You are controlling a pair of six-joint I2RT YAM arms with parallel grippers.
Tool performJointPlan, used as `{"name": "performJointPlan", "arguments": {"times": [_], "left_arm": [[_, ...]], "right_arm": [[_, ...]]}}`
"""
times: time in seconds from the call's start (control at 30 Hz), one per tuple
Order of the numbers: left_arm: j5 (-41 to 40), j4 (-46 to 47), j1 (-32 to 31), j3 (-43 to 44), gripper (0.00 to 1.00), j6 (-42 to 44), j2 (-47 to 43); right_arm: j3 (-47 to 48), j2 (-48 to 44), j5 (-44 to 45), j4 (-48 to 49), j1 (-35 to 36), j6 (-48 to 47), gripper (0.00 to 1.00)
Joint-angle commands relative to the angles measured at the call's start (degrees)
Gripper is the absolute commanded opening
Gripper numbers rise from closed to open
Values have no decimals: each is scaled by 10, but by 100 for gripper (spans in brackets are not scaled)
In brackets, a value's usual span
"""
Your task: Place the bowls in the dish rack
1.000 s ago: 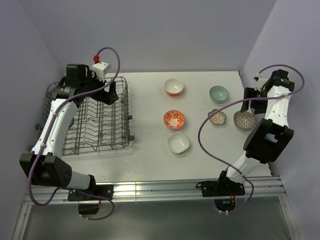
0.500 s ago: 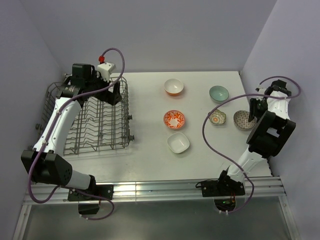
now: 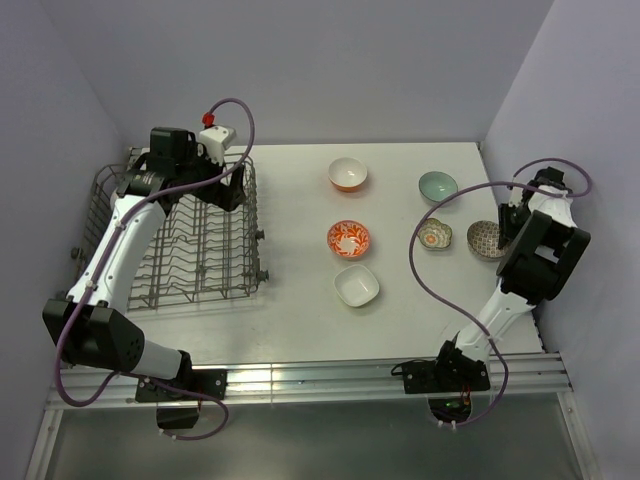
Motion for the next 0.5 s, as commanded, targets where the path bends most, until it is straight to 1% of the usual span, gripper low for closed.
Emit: {"name": "performJointPlan", "arguments": {"times": [0.0, 0.2, 0.37, 0.47], "left_arm": [[-18, 24, -5, 1, 100, 1, -15], [-19, 27, -7, -3, 100, -2, -18], [-21, 28, -8, -5, 100, -1, -19], [-24, 28, -8, -8, 99, 2, -22]], "right_arm": [[-2, 18, 5, 38, -4, 0, 45], [13, 39, -41, 30, -2, 26, 43], [27, 55, -59, 31, 6, 43, 40], [27, 60, -61, 34, 13, 49, 33]]}}
